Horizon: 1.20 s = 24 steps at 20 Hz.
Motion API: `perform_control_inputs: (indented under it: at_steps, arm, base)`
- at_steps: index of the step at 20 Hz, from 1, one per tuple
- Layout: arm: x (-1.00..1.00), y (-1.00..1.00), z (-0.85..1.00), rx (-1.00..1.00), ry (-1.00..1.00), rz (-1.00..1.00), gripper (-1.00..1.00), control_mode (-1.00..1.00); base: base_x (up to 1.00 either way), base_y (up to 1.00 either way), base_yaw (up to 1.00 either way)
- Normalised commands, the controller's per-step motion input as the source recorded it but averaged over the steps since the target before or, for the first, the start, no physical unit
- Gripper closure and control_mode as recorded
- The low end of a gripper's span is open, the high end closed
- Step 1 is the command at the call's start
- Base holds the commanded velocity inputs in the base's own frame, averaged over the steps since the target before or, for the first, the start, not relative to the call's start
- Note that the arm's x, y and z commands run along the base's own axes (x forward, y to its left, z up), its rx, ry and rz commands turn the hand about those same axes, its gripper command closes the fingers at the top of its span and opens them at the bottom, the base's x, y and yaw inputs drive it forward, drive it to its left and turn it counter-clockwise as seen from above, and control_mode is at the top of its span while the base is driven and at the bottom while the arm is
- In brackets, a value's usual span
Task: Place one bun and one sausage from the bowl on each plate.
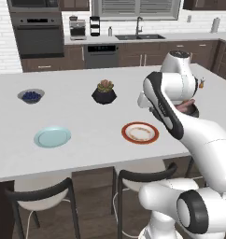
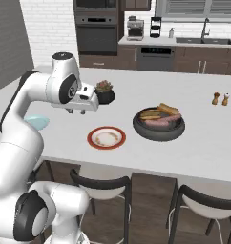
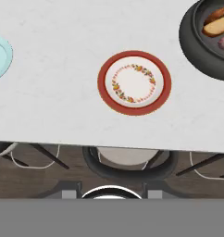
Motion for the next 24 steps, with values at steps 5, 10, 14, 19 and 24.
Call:
perform_control_inputs:
  at_steps: [5, 10, 14, 19, 24]
  arm:
    - [-0.01, 0.0, 0.0, 0.0, 0.0, 0.0, -1.0, 1.0]
    - [0.0, 0.0, 0.0, 0.0, 0.0, 0.0, -1.0, 1.0]
    - [0.0, 0.0, 0.0, 0.0, 0.0, 0.0, -1.0, 1.0]
    - [0.0, 0.0, 0.0, 0.0, 0.0, 0.0, -1.0, 1.0]
    - [0.0, 0.0, 0.0, 0.0, 0.0, 0.0, -1.0, 1.0]
  base:
    - [0.0, -0.23, 0.0]
    - [0.0, -0.98, -0.04]
    - [0.0, -0.87, -0.06]
    - [0.15, -0.52, -0.06]
    - [0.94, -0.01, -0.01]
